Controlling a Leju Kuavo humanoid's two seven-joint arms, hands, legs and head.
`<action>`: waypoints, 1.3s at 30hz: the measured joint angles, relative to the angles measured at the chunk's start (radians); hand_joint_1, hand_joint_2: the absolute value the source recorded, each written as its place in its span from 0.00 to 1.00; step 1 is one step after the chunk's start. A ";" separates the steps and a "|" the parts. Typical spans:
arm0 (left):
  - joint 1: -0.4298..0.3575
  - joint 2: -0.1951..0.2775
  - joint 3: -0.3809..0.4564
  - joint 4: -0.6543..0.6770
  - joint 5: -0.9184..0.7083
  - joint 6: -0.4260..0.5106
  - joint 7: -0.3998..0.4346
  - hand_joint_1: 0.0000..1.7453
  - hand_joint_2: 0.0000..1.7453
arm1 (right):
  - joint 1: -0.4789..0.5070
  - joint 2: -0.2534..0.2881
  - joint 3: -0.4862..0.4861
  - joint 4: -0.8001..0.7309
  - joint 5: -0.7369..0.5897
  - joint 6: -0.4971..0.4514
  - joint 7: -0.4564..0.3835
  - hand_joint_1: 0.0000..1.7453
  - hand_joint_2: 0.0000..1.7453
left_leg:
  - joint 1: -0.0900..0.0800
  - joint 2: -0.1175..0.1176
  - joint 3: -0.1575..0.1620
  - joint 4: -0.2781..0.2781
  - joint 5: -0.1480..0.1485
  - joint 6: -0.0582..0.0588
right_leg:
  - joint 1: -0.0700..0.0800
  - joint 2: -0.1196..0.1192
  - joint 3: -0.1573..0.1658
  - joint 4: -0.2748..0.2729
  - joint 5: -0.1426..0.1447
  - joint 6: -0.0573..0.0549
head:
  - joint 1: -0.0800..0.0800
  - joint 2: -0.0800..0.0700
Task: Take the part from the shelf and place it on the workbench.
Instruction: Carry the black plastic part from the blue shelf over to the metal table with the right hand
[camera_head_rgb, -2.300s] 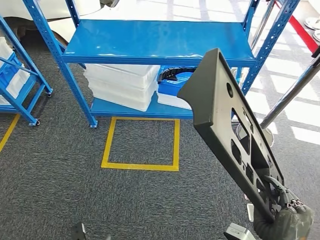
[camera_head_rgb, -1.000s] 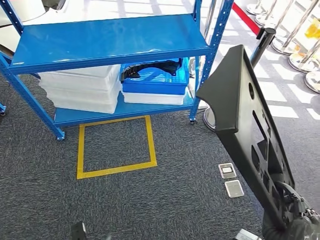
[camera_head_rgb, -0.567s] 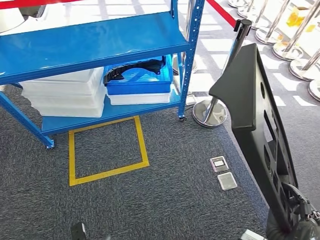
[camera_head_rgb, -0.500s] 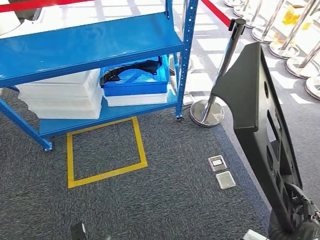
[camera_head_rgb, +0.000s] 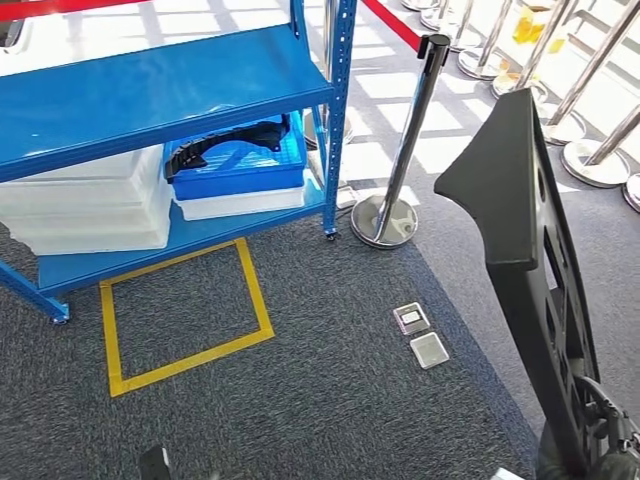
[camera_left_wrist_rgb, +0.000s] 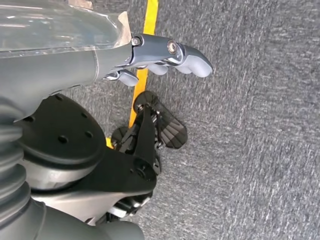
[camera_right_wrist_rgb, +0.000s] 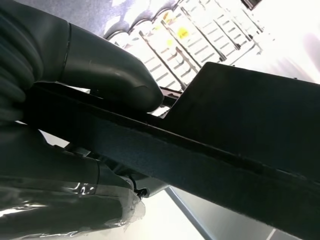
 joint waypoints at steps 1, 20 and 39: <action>0.000 0.000 0.000 0.000 0.000 0.000 -0.001 0.00 1.00 | 0.000 0.000 -0.001 -0.001 -0.002 0.000 -0.001 1.00 1.00 | 0.000 0.008 0.001 0.000 0.000 0.002 | -0.002 -0.018 -0.027 0.059 -0.031 0.006 | 0.000 0.000; 0.004 0.002 0.001 0.000 -0.001 0.003 -0.002 0.00 1.00 | 0.016 0.017 -0.020 -0.015 -0.016 0.000 -0.018 1.00 1.00 | 0.000 0.021 -0.116 0.281 -0.141 -0.038 | -0.005 -0.014 0.033 -0.073 0.048 -0.035 | -0.003 0.000; 0.005 0.001 0.002 0.000 0.001 0.003 -0.002 0.00 1.00 | 0.018 0.020 -0.025 -0.018 -0.017 0.000 -0.018 1.00 1.00 | -0.001 0.051 0.015 0.002 -0.018 -0.007 | -0.014 -0.064 0.006 -0.005 0.030 0.017 | 0.000 0.000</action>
